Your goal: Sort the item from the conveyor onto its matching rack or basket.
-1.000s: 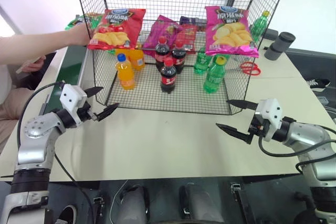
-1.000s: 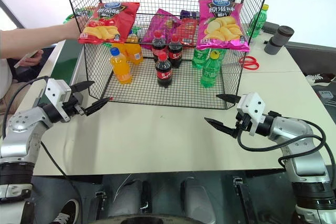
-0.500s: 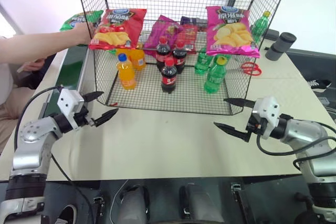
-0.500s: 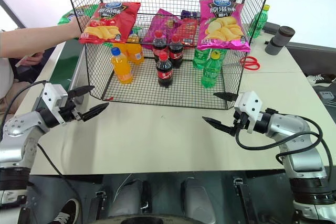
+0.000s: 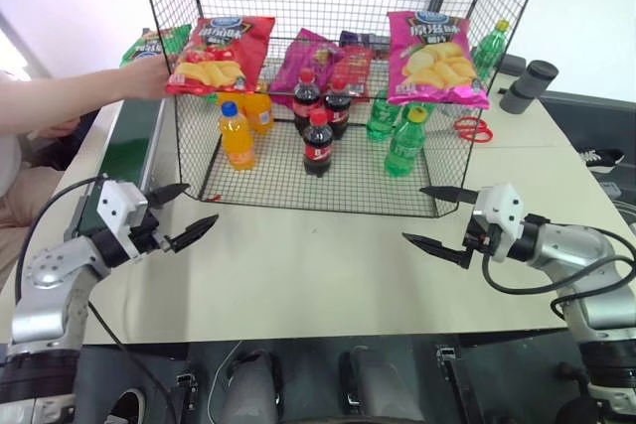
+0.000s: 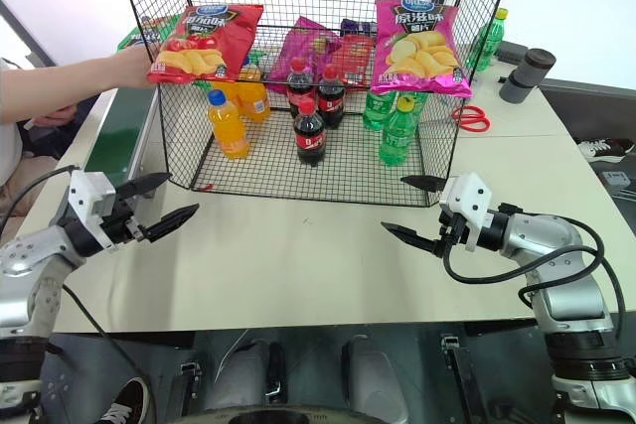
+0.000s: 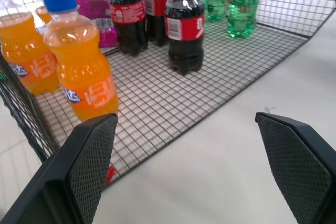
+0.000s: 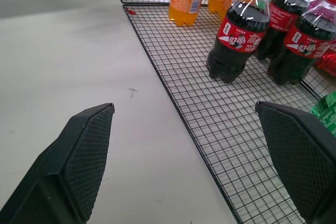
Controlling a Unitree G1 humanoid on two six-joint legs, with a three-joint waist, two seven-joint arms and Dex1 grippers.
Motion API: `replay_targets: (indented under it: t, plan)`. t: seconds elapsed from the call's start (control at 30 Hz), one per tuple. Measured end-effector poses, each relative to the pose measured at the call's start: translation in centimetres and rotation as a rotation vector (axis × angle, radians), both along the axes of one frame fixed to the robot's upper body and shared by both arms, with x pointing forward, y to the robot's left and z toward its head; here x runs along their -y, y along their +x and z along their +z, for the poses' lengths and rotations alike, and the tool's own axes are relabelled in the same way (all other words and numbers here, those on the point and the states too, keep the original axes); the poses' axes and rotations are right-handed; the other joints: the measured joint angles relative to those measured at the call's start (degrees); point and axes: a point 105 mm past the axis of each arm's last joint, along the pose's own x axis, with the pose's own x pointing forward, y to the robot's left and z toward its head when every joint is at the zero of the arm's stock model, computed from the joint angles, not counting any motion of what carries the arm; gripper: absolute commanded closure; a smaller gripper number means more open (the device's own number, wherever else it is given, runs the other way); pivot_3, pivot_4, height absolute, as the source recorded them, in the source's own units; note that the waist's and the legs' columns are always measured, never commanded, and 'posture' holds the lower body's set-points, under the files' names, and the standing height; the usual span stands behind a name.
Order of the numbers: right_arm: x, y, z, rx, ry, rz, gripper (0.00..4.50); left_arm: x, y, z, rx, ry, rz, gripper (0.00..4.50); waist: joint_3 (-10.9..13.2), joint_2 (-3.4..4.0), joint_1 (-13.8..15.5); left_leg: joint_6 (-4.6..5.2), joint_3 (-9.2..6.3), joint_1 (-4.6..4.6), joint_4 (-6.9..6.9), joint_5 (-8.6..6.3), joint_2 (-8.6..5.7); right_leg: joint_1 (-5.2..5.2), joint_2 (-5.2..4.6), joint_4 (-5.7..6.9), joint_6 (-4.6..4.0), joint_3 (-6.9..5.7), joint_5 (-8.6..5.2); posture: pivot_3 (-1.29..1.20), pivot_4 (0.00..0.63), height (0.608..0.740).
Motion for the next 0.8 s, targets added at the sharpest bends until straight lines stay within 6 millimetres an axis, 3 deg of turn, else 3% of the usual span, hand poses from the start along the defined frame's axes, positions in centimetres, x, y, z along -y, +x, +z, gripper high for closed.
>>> replay_targets:
  t: [0.63,0.8]
  plan:
    - [-0.9,0.6,0.2,-0.017,0.053,-0.01,0.02,-0.9,0.1,1.1,0.046,0.001,0.058,0.0,0.0,0.0,0.02,0.0,0.0,0.0,0.0,0.0,0.0,0.0,0.0,0.0,0.0,0.0,0.0,0.0,0.15,0.74]
    - [-2.5,0.9,0.8,-0.029,0.127,0.043,0.02,-2.1,-0.3,0.9,0.088,0.045,0.114,0.0,0.0,0.0,-0.22,0.0,0.0,0.01,-0.01,0.0,0.01,-0.01,0.01,0.01,-0.01,0.0,0.0,0.0,0.15,0.74]
